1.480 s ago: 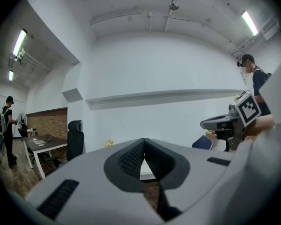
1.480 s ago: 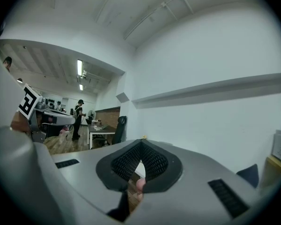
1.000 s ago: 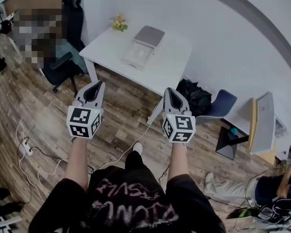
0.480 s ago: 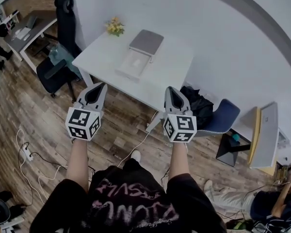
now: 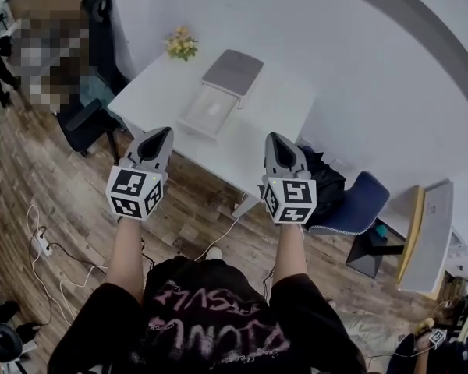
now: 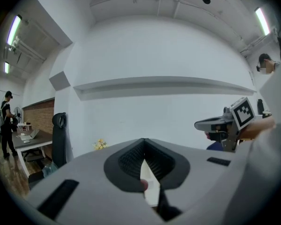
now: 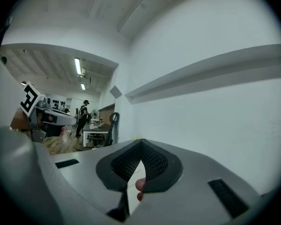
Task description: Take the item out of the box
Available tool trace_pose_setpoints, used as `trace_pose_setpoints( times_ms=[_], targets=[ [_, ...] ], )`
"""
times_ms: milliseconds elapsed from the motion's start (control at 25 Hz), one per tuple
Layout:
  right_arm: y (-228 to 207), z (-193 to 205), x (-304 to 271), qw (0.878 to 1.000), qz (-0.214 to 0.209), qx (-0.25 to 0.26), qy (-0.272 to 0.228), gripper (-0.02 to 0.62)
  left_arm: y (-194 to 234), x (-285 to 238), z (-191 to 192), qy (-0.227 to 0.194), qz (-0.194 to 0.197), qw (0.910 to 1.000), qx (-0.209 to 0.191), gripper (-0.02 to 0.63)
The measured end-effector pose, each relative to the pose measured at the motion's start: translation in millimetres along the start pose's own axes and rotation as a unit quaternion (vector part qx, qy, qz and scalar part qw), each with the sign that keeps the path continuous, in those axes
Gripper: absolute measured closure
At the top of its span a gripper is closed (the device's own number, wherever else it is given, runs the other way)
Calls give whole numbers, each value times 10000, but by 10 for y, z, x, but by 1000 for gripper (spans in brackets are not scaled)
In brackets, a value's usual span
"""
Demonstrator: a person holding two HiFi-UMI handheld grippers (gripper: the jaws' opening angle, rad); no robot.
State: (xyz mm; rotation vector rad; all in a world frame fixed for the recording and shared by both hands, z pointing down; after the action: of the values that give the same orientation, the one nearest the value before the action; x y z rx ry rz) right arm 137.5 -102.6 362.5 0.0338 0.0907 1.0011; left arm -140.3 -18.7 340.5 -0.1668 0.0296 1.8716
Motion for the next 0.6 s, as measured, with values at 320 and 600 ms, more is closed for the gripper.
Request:
trace_pose_setpoints(
  times_ms=[320, 600],
  targets=[
    [-83, 11, -194, 9998, -100, -100, -116, 586, 1, -154, -34, -31, 92, 9999, -81, 603],
    [-97, 55, -347, 9998, -110, -169, -20, 586, 94, -301, -26, -63, 231, 9997, -2, 603]
  ],
)
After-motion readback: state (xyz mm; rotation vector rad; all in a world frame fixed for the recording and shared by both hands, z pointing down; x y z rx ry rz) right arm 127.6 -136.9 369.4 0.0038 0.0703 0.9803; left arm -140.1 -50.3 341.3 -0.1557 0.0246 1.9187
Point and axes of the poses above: the fingertips, and each gripper's own axes: x backward along the fingers, y to its left, z out of its underside, the point moved 8 cm from there along x, backward along the fingers, and after that the axes turned 5 degrees about z, right-handed, at the moved point
